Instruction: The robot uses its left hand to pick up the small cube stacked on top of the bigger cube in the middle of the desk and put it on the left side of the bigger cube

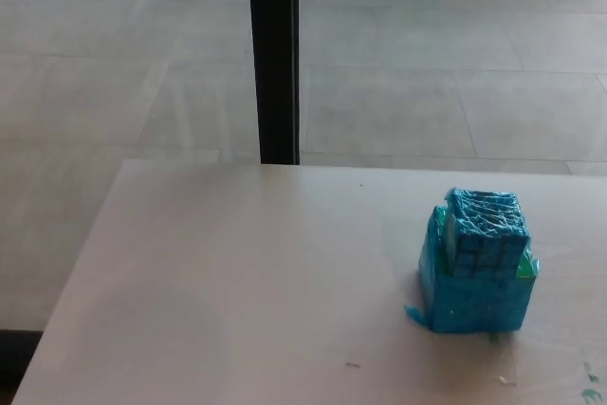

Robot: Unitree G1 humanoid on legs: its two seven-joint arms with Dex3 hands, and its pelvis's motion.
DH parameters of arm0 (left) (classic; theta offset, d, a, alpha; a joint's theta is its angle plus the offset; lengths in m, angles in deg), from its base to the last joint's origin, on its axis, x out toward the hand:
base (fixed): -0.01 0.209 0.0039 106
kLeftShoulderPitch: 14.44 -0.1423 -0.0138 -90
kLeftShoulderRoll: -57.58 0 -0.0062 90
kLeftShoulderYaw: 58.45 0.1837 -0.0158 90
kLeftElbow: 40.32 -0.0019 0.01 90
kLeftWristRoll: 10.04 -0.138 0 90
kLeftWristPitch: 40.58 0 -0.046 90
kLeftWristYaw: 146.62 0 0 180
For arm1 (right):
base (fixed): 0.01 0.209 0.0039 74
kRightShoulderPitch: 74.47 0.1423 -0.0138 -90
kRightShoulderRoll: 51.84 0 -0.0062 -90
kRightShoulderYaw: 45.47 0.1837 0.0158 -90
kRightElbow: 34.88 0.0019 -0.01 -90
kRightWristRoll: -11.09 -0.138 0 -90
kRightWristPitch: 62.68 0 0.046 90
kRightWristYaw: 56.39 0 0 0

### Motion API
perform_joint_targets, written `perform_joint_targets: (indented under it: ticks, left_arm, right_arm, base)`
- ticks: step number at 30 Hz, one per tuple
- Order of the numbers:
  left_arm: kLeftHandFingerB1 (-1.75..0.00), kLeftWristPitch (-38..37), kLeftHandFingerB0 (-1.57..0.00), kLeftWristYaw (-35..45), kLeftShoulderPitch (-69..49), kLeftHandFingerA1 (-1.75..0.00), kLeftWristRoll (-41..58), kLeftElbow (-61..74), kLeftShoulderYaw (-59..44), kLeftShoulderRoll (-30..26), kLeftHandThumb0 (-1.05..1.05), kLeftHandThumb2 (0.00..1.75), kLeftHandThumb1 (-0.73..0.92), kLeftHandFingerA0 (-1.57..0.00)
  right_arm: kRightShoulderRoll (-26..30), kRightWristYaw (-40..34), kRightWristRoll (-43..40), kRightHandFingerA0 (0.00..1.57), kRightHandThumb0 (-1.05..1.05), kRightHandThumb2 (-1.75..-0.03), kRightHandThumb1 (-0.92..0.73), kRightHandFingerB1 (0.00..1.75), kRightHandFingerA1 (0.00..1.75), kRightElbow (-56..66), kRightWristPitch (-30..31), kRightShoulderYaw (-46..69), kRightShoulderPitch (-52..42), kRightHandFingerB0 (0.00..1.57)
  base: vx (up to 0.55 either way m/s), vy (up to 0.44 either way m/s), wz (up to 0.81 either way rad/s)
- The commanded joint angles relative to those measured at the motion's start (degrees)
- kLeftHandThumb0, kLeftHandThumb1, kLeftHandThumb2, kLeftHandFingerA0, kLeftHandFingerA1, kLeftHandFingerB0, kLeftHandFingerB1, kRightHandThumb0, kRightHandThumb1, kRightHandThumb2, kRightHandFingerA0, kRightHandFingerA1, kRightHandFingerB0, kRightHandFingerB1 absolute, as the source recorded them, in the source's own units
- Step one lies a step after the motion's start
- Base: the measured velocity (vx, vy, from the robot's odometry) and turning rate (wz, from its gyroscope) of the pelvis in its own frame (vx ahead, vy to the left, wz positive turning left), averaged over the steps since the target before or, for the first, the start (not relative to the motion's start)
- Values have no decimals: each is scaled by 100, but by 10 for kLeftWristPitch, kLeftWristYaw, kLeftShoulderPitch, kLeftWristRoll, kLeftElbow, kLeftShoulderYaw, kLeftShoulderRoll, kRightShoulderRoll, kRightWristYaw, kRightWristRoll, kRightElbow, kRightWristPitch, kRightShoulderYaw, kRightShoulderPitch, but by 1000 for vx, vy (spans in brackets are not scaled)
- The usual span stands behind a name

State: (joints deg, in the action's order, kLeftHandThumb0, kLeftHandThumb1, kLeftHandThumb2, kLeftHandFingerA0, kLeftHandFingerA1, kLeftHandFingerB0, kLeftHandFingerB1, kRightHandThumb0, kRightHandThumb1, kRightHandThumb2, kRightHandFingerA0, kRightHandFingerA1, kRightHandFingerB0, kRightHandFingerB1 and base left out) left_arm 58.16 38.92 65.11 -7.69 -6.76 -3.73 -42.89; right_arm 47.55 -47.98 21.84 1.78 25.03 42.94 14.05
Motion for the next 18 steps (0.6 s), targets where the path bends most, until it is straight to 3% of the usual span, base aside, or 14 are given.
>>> perform_joint_targets:
  ticks: [1,2,3,4,6,7,8,12,13,14,15,16,17,18]
  left_arm:
    - [-48,79,-29,-74,63,-108,38,45,-29,-45,-94,66,85,-83]
    - [-31,71,-3,-68,74,-83,36,62,-26,-46,-93,64,84,-52]
    - [-31,68,-3,-64,77,-83,38,70,-26,-46,-93,64,84,-52]
    - [-32,66,-11,-27,110,-56,30,98,0,-63,-102,107,73,-33]
    - [-32,65,-11,-22,130,-56,21,125,22,-71,-102,107,73,-33]
    - [-34,76,-9,-33,155,-55,-9,177,59,-80,-90,107,67,-34]
    - [-34,78,-6,-41,176,-50,-29,222,86,-83,-91,106,68,-25]
    - [-32,96,-7,-31,236,-49,-86,324,174,-107,-85,107,71,-24]
    - [-40,102,-10,-29,256,-60,-95,339,192,-109,-92,106,72,-55]
    - [-38,103,-10,-22,299,-52,-111,360,224,-110,-76,99,69,-36]
    - [-38,96,-10,-17,329,-60,-120,365,244,-110,-86,105,71,-60]
    - [-31,106,-11,-9,371,-58,-133,379,273,-109,-99,87,71,-44]
    - [-36,124,-8,4,418,-61,-144,399,302,-104,-89,111,69,-33]
    - [-36,136,-8,5,432,-61,-150,410,314,-103,-89,111,69,-33]
  right_arm:
    - [38,42,2,91,-50,-95,-27,75,92,3,-27,-5,13,70]
    - [39,44,1,91,-50,-94,-27,75,93,5,-25,-6,13,69]
    - [40,45,1,91,-50,-94,-27,75,93,6,-24,-6,12,69]
    - [39,44,-4,93,-50,-95,-26,75,93,-1,-30,-3,14,71]
    - [40,43,-4,93,-50,-95,-26,75,93,-6,-39,-2,14,71]
    - [39,43,-3,94,-48,-95,-26,75,94,-7,-40,-3,15,71]
    - [40,46,-4,95,-47,-95,-26,75,95,-6,-38,-2,13,70]
    - [43,54,-5,90,-48,-86,-30,69,89,-8,-44,-2,9,72]
    - [43,53,-5,91,-50,-94,-25,75,91,-11,-41,-2,11,70]
    - [43,52,-4,92,-50,-93,-25,75,92,-15,-37,-1,13,71]
    - [42,50,-3,93,-51,-93,-26,74,92,-17,-38,-2,14,71]
    - [43,49,0,92,-51,-94,-26,74,91,-22,-40,-4,15,71]
    - [44,49,3,90,-50,-94,-26,74,91,-19,-39,-7,14,70]
    - [45,49,2,90,-50,-94,-26,74,91,-16,-39,-6,13,70]
  base:
    - [0,3,6]
    - [0,0,0]
    - [0,0,0]
    - [0,0,0]
    - [0,0,0]
    - [0,0,0]
    - [0,0,0]
    - [0,0,0]
    - [0,0,0]
    - [0,0,0]
    - [0,0,0]
    - [0,0,0]
    - [0,0,0]
    - [0,0,0]
